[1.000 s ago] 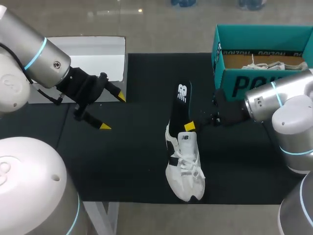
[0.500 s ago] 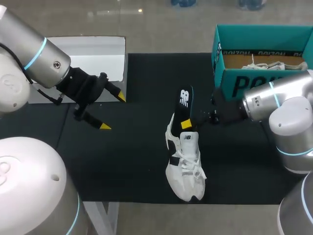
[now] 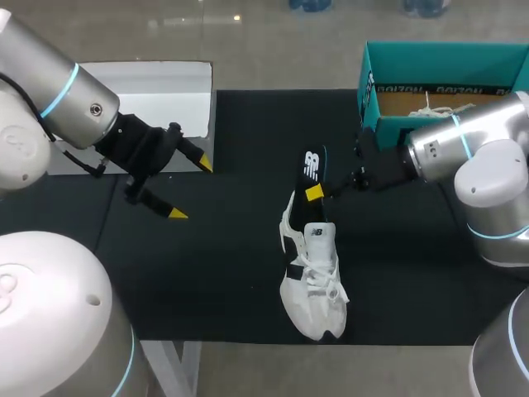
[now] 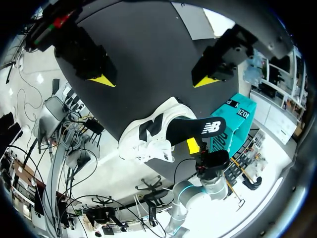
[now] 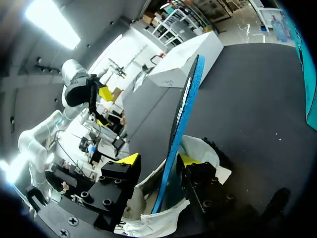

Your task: Take the shoe out of the shoebox, open the shoe tongue, remove and reinsert the insole, then place the shoe into the shoebox

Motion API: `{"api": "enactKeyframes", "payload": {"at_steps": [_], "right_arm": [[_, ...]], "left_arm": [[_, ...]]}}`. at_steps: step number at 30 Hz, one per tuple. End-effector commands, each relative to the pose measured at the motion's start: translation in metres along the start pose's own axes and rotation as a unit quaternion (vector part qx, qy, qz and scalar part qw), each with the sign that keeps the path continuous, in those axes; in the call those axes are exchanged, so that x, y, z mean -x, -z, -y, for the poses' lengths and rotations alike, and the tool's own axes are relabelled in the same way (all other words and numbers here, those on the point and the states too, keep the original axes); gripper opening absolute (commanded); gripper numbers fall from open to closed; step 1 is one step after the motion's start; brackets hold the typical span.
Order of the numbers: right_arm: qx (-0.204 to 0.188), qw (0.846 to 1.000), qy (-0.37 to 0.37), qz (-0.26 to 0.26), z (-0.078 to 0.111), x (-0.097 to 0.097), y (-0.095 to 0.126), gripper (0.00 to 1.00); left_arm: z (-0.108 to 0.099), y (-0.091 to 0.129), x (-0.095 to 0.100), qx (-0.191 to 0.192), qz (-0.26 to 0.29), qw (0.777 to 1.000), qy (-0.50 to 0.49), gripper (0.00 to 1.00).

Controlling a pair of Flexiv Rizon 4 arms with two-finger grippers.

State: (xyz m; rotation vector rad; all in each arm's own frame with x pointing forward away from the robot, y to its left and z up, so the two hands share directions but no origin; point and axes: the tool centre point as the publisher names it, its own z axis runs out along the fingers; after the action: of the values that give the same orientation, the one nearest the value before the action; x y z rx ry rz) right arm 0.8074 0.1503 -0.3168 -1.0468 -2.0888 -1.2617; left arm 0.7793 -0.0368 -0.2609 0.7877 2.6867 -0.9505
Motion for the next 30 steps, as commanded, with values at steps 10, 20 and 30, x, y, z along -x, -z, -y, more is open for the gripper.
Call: {"api": "enactKeyframes", "payload": {"at_steps": [10, 20, 30], "right_arm": [[-0.005, 1.000, -0.021, -0.007, 0.026, -0.005, -0.015, 0.00], [-0.007, 0.998, -0.054, -0.015, 0.054, -0.010, -0.029, 0.00], [0.004, 0.999, -0.035, 0.005, 0.026, -0.007, -0.014, 0.47]], "left_arm": [[0.000, 0.000, 0.000, 0.001, -0.001, 1.000, 0.000, 1.00], [0.000, 0.000, 0.000, 0.001, -0.001, 1.000, 0.000, 1.00], [0.000, 0.000, 0.000, 0.001, -0.001, 1.000, 0.000, 1.00]]}}
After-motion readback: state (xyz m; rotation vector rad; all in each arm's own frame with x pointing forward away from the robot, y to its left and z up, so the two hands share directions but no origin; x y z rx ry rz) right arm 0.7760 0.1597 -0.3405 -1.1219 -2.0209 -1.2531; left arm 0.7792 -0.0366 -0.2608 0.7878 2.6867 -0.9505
